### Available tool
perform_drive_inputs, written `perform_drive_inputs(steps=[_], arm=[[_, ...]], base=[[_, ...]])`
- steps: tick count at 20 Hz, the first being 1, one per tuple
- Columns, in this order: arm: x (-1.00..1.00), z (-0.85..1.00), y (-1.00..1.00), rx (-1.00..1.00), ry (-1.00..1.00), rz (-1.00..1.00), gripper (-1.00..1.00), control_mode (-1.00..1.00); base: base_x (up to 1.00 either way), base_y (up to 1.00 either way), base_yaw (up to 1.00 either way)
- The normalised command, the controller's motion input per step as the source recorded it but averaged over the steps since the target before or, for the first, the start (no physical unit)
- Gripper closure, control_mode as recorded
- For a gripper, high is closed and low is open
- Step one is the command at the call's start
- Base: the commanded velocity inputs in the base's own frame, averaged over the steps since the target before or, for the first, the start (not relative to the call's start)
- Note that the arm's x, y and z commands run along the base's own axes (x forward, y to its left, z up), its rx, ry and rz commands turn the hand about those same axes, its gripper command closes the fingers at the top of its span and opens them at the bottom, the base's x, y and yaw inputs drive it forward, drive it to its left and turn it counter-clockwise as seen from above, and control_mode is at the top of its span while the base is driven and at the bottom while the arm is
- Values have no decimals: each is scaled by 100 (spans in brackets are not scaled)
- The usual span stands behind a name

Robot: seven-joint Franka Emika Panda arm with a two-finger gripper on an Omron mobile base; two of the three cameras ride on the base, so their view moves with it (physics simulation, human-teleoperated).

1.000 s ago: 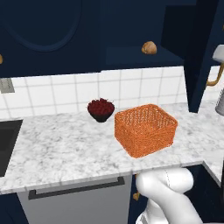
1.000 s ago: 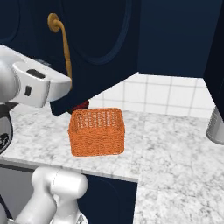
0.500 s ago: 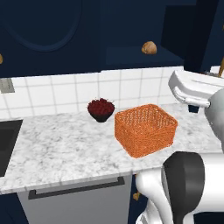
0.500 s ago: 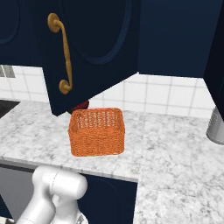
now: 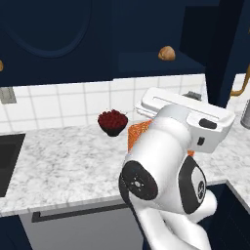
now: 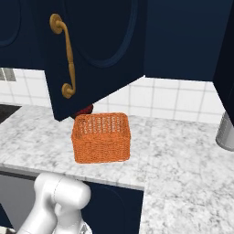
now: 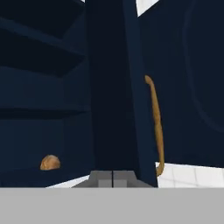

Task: Open the cabinet, pick up the bread from the cabinet and place it in the basket. Then move the basket to the dining counter.

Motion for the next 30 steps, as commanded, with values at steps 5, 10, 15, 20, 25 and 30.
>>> perform_drive_inputs(steps=[5,10,15,20,25,30], arm=[[42,-16,-55,0,0,-34,100,-100],[30,0,-25,0,3,-26,100,-100],[37,0,-31,1,13,-3,100,-100],[8,0,-50,6,2,0,100,-100],[0,0,-82,8,0,-1,100,-100],[0,0,-99,11,0,-4,100,-100]], base=[[0,0,0],[0,0,0],[0,0,0],[0,0,0],[0,0,0],[0,0,0]])
